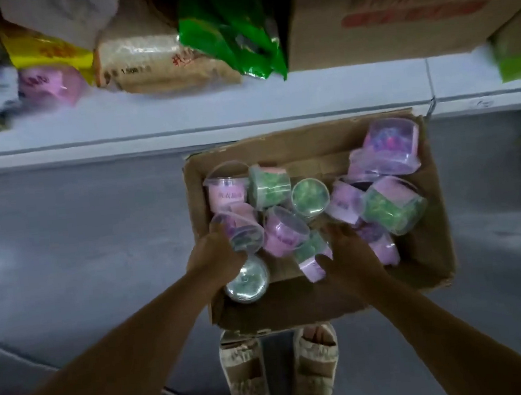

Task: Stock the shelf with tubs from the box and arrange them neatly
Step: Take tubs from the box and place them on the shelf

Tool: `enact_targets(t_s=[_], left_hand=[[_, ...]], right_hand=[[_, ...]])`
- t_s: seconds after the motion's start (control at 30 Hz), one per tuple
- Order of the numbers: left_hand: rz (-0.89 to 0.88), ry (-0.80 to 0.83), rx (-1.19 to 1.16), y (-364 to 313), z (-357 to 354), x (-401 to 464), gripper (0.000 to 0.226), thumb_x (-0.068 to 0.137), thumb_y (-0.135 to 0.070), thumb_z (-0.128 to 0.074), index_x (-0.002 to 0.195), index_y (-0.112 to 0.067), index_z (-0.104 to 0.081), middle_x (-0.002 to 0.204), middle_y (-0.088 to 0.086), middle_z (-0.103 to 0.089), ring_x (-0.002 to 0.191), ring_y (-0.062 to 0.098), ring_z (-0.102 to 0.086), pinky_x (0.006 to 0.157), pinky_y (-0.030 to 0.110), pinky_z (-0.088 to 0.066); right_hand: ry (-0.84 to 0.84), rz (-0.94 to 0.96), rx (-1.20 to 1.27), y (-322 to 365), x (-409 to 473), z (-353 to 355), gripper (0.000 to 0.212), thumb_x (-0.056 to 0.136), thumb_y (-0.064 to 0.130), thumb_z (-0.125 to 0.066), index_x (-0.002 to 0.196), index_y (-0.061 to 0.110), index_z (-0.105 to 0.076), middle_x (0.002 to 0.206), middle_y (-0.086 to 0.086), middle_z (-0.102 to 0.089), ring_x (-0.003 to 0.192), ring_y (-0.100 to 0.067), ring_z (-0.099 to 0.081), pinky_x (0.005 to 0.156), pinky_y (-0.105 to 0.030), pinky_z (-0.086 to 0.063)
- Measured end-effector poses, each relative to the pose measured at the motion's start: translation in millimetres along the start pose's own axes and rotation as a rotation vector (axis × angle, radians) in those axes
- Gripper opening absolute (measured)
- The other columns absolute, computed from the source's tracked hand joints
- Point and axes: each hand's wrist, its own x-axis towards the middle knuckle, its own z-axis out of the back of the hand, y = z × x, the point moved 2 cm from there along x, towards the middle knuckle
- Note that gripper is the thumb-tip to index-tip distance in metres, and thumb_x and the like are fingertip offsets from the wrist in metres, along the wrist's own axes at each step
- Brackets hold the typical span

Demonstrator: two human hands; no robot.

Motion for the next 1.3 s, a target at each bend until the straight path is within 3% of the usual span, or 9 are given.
enact_targets(t_s=[0.17,0.33,0.47,0.63,0.77,0.97,1.1,1.17,1.3], left_hand=[[0.019,-0.039,0.043,9,-23,56,0.078,0.073,-0.031,-0.074,0.135,-0.012,-0.032,0.131,0.013,-0.042,0.119,0.029,-0.045,0.090,0.035,-0.043],[0.040,0.019,0.055,14,-41,96,0.090,0.071,-0.031,-0.078,0.140,-0.011,-0.024,0.134,0.016,-0.035,0.123,0.033,-0.040,0.096,0.039,-0.041],[0.070,0.032,0.002,23,-50,112,0.103,0.069,-0.029,-0.080,0.144,-0.011,-0.012,0.142,0.016,-0.028,0.130,0.035,-0.035,0.102,0.041,-0.039],[0.063,-0.042,0.027,26,-53,112,0.104,0.062,-0.036,-0.084,0.140,-0.007,-0.021,0.137,0.014,-0.028,0.125,0.033,-0.041,0.097,0.038,-0.042],[0.055,-0.085,0.063,26,-46,105,0.100,0.057,-0.039,-0.085,0.133,-0.008,-0.028,0.132,0.012,-0.032,0.119,0.030,-0.045,0.092,0.036,-0.044],[0.040,-0.092,0.040,29,-47,93,0.097,0.053,-0.025,-0.088,0.127,-0.008,-0.029,0.129,0.012,-0.033,0.115,0.030,-0.046,0.091,0.041,-0.048],[-0.031,-0.166,0.030,25,-50,72,0.095,0.052,-0.022,-0.089,0.124,-0.014,-0.028,0.125,0.010,-0.034,0.109,0.029,-0.047,0.079,0.037,-0.050],[-0.073,-0.210,0.062,19,-48,59,0.096,0.054,-0.021,-0.088,0.126,-0.017,-0.026,0.127,0.010,-0.032,0.107,0.028,-0.049,0.077,0.036,-0.052],[-0.156,-0.242,0.158,-1,-37,45,0.102,0.063,-0.025,-0.084,0.139,-0.027,-0.016,0.147,0.013,-0.017,0.103,0.032,-0.058,0.080,0.039,-0.055]], right_hand=[[-0.034,-0.015,0.073,-9,56,-47,0.048,0.089,0.026,-0.058,0.131,0.009,-0.042,0.128,-0.014,-0.051,0.113,-0.028,-0.053,0.086,-0.032,-0.045],[-0.004,-0.058,0.004,-24,98,-68,0.036,0.097,0.030,-0.042,0.121,0.004,-0.050,0.121,-0.018,-0.053,0.108,-0.032,-0.054,0.086,-0.036,-0.046],[0.084,-0.152,0.148,-31,118,-79,0.034,0.100,0.023,-0.035,0.129,0.009,-0.046,0.124,-0.019,-0.052,0.110,-0.031,-0.056,0.090,-0.035,-0.048],[0.161,-0.325,0.488,-30,141,-92,0.037,0.093,0.031,-0.054,0.113,0.000,-0.054,0.105,-0.016,-0.061,0.090,-0.025,-0.059,0.073,-0.031,-0.048],[0.178,-0.327,0.699,-25,139,-85,0.039,0.078,0.010,-0.073,0.111,-0.004,-0.058,0.093,-0.009,-0.062,0.077,-0.017,-0.059,0.057,-0.018,-0.044],[0.074,-0.304,0.837,-32,129,-66,0.027,0.079,0.006,-0.071,0.105,0.002,-0.063,0.081,-0.001,-0.062,0.068,-0.008,-0.057,0.046,-0.011,-0.044],[-0.018,-0.205,0.838,-29,110,-54,0.007,0.086,0.011,-0.063,0.082,0.005,-0.063,0.072,-0.003,-0.060,0.068,-0.014,-0.058,0.056,-0.019,-0.047],[-0.046,-0.172,0.808,-25,98,-50,0.016,0.085,0.013,-0.064,0.071,0.008,-0.058,0.068,-0.006,-0.058,0.066,-0.016,-0.054,0.062,-0.026,-0.045],[-0.222,-0.270,0.911,-35,74,-35,0.016,0.077,0.025,-0.065,0.067,0.013,-0.062,0.058,0.000,-0.055,0.060,-0.020,-0.051,0.057,-0.025,-0.038]])
